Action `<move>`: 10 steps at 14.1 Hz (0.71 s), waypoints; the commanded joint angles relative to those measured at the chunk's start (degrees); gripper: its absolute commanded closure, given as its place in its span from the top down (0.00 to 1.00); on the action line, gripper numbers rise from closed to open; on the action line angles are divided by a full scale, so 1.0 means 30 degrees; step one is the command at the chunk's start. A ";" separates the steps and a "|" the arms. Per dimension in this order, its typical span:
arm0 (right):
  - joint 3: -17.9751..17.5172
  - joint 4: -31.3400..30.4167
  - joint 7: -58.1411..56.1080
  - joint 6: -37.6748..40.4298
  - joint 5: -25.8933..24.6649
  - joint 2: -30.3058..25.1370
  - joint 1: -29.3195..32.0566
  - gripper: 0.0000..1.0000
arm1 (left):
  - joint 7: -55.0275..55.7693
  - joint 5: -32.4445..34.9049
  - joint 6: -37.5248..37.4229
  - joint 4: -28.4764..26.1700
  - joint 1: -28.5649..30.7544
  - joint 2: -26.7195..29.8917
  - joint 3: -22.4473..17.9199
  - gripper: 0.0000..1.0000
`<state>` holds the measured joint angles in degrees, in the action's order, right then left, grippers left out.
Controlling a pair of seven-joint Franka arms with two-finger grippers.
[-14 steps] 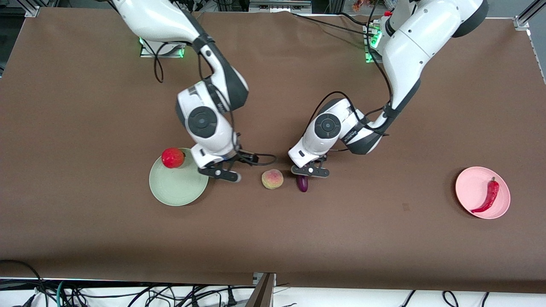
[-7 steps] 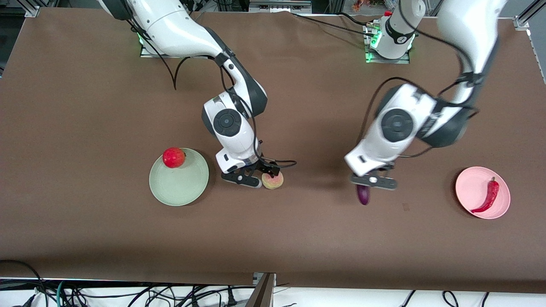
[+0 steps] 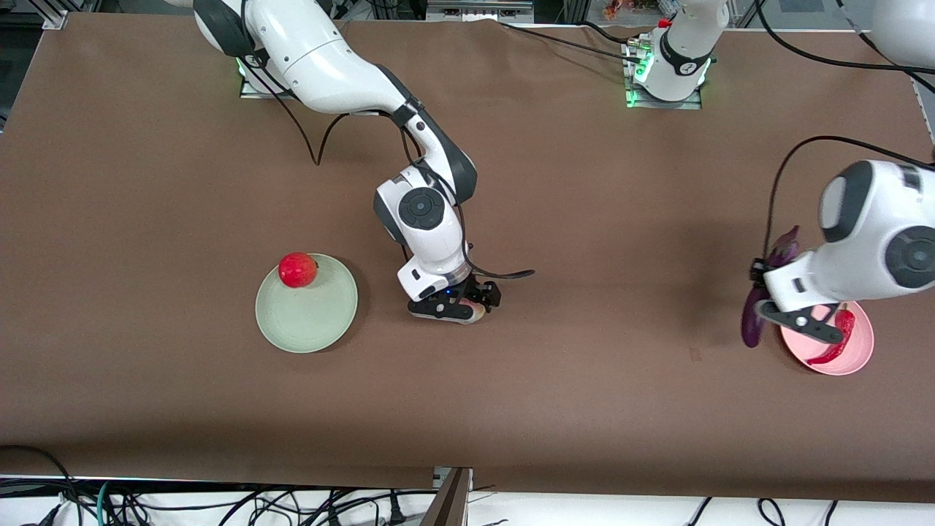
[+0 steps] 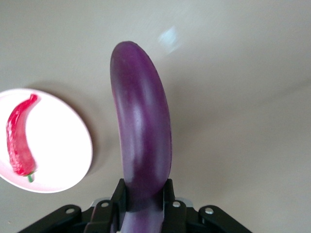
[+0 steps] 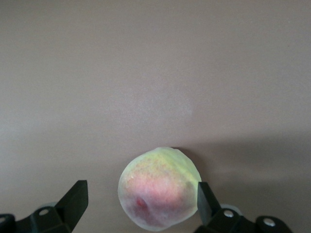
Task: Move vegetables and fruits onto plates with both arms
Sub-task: 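Carry the eggplant to the pink plate while the right gripper grasps the peach, then lower the peach onto the green plate while the left gripper releases the eggplant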
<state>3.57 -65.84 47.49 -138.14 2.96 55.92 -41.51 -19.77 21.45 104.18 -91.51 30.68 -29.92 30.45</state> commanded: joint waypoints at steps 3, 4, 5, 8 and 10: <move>0.0217 0.0590 0.0781 -0.0740 -0.1162 0.1163 -0.0372 0.99 | -0.4071 0.0521 0.1681 0.0151 0.3392 -0.2326 -0.0039 0.08; 0.0246 0.0561 0.0812 -0.0740 -0.1394 0.1222 -0.0488 0.99 | -0.4452 0.1252 0.2733 0.0181 0.3716 -0.2680 -0.0070 0.08; 0.0246 0.0502 0.0812 -0.0711 -0.1571 0.1222 -0.0460 0.92 | -0.4775 0.1984 0.3846 0.0181 0.4009 -0.3118 -0.0157 0.08; 0.0246 0.0531 0.0403 -0.0333 -0.1427 0.0815 -0.0139 0.41 | -0.5452 0.2694 0.5876 0.0151 0.4539 -0.4088 -0.0334 0.09; 0.0159 0.0560 -0.0063 0.1330 -0.1397 0.0259 0.0678 0.33 | -0.5481 0.2695 0.5879 0.0210 0.4510 -0.4205 -0.0421 0.99</move>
<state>4.54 -64.88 48.38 -138.67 -0.60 58.56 -41.72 -35.06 28.32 121.95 -91.63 44.26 -42.59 28.91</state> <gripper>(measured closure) 0.141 0.626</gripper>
